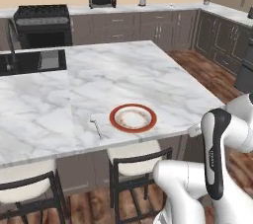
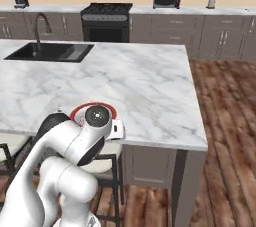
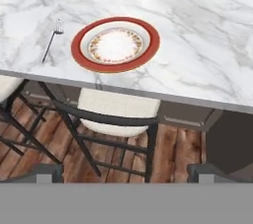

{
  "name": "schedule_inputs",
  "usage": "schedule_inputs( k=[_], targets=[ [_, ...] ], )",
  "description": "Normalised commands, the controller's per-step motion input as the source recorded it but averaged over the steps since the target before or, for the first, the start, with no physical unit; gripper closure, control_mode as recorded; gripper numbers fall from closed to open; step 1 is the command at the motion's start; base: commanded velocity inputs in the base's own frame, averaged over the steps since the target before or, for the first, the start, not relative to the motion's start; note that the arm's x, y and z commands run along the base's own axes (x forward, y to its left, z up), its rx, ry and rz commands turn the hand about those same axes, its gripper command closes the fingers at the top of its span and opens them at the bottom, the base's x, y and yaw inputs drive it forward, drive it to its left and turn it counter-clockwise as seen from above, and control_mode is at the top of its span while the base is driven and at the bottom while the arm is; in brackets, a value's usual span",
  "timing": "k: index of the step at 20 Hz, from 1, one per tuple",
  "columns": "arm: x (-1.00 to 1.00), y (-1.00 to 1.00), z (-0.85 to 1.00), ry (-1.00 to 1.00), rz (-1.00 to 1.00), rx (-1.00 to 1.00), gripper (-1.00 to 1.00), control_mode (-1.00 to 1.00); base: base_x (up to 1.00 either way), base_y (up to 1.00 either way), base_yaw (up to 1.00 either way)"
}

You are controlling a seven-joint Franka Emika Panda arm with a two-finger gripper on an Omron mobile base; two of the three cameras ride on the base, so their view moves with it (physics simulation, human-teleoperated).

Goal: Take the fork and place it on the left side of the plate. Then take the spoon and place it on the right side of the plate. Make sure they're directly next to the plate.

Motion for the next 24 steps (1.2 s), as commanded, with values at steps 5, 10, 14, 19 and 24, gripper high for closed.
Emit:
schedule_inputs(
  k=[5, 10, 14, 19, 24],
  targets=[
    [0.0, 0.0, 0.0, 0.0, 0.0, 0.0, -1.0, 1.0, 0.11, -1.0, -0.01],
    [0.0, 0.0, 0.0, 0.0, 0.0, 0.0, -1.0, 1.0, 0.44, -1.0, 0.0],
    [0.0, 0.0, 0.0, 0.0, 0.0, 0.0, -1.0, 1.0, 0.71, -1.0, 0.0],
    [0.0, 0.0, 0.0, 0.0, 0.0, 0.0, -1.0, 1.0, 0.9, -1.0, 0.01],
    [0.0, 0.0, 0.0, 0.0, 0.0, 0.0, -1.0, 1.0, 1.0, -1.0, 0.05]
  ],
)
